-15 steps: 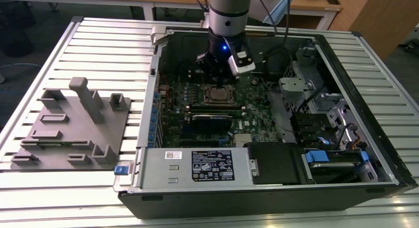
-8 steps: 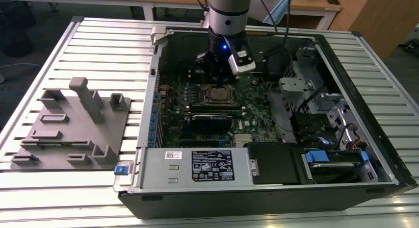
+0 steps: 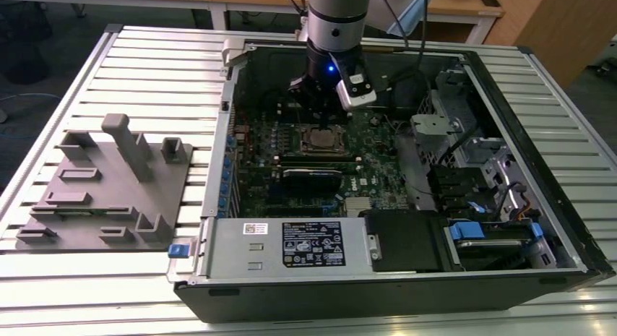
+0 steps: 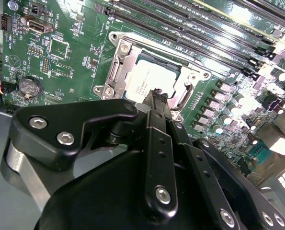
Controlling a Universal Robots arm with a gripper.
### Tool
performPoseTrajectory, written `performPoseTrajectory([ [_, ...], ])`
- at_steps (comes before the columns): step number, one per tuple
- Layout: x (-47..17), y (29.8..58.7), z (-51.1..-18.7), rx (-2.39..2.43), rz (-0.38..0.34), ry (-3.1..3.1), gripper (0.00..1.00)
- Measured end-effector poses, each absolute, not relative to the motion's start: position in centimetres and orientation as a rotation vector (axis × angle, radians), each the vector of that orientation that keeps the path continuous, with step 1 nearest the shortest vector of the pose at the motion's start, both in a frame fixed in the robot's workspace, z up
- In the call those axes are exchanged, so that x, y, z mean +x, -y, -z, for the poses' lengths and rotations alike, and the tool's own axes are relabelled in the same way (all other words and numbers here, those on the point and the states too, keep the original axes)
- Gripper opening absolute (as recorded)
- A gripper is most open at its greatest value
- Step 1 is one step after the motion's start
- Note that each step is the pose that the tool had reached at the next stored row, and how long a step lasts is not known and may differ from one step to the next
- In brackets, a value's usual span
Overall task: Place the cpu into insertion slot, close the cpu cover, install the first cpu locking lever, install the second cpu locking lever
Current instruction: 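Install the first cpu locking lever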
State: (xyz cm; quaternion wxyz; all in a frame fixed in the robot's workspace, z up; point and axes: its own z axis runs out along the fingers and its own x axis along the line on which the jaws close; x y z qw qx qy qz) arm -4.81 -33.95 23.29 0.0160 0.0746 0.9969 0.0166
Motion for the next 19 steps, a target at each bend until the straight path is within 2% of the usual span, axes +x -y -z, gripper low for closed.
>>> performPoseTrajectory([
  [19,-4.81,33.96,-23.72,0.232,-0.051,-3.101,0.1],
])
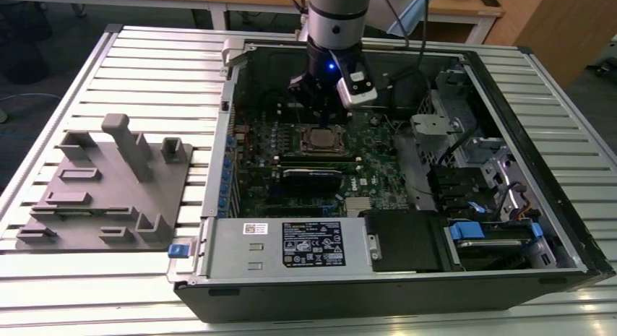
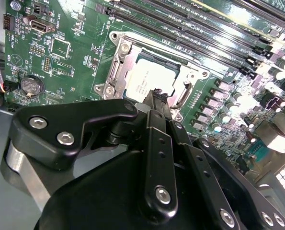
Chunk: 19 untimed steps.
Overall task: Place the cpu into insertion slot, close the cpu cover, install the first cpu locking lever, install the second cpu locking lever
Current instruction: 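Install the first cpu locking lever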
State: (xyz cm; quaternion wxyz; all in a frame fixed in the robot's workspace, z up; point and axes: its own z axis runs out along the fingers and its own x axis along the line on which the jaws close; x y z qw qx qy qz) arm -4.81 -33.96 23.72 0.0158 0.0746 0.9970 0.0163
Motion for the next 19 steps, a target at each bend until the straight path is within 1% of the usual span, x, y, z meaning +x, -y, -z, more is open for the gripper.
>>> performPoseTrajectory([
  [10,-4.8,33.9,-24.6,0.232,-0.051,-3.101,0.1],
  [18,-4.8,33.9,-24.7,0.232,-0.051,-3.101,0.1],
  [19,-4.8,34.0,-25.2,0.232,-0.051,-3.101,0.1],
])
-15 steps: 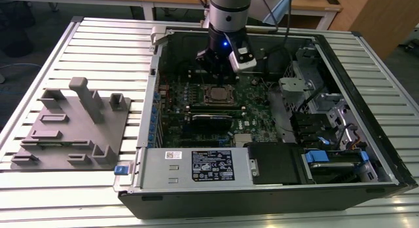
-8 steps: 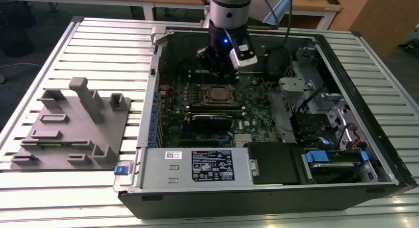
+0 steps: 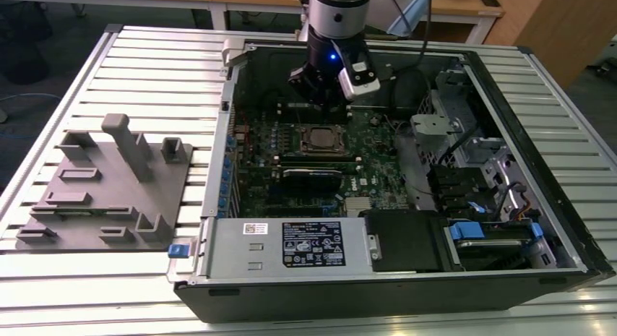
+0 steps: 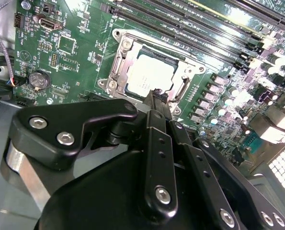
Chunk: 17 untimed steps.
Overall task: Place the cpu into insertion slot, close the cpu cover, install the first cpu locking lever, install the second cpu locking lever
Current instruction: 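Install the first cpu locking lever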
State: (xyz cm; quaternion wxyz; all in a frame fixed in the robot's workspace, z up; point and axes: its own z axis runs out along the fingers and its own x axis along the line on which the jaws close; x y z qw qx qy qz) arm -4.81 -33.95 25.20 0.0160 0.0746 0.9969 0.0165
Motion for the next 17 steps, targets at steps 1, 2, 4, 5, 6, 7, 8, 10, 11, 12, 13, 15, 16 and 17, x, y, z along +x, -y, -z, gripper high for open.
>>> performPoseTrajectory([
  [1,-4.81,33.95,-25.66,0.232,-0.051,-3.101,0.1],
  [2,-4.81,33.95,-25.66,0.232,-0.051,-3.101,0.1],
  [4,-4.81,33.95,-25.67,0.232,-0.051,-3.101,0.1],
  [5,-4.81,33.95,-25.67,0.232,-0.051,-3.101,0.1],
  [6,-4.81,33.95,-25.67,0.232,-0.051,-3.101,0.1],
  [7,-4.81,33.95,-25.67,0.232,-0.051,-3.101,0.1],
  [8,-4.81,33.95,-25.68,0.232,-0.051,-3.101,0.1],
  [10,-4.81,33.95,-25.68,0.232,-0.051,-3.101,0.1],
  [11,-4.82,33.95,-25.68,0.232,-0.051,-3.101,0.1],
  [12,-4.86,33.95,-25.69,0.232,-0.051,-3.101,0.1],
  [13,-4.96,33.95,-25.69,0.232,-0.051,-3.101,0.1],
  [15,-5.21,33.95,-25.67,0.232,-0.051,-3.101,0.1],
  [16,-5.34,33.95,-25.67,0.232,-0.051,-3.101,0.1],
  [17,-5.48,33.95,-25.66,0.232,-0.051,-3.101,0.1],
])
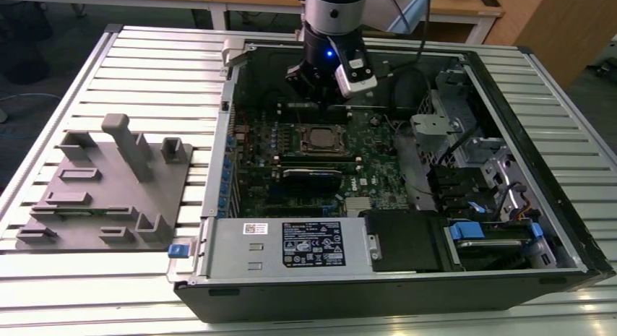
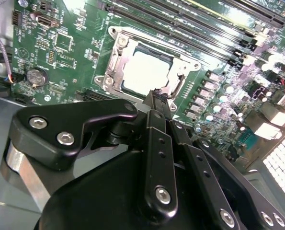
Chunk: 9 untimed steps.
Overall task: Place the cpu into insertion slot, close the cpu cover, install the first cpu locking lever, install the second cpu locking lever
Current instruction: 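Install the first cpu locking lever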
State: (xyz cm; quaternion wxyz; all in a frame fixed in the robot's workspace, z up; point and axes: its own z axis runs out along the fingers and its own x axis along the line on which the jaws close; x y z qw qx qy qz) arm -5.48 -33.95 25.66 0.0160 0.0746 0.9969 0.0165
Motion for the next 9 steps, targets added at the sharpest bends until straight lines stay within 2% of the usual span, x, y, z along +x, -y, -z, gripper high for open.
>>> performPoseTrajectory([
  [9,-6.17,33.95,-25.63,0.232,-0.051,-3.101,0.1],
])
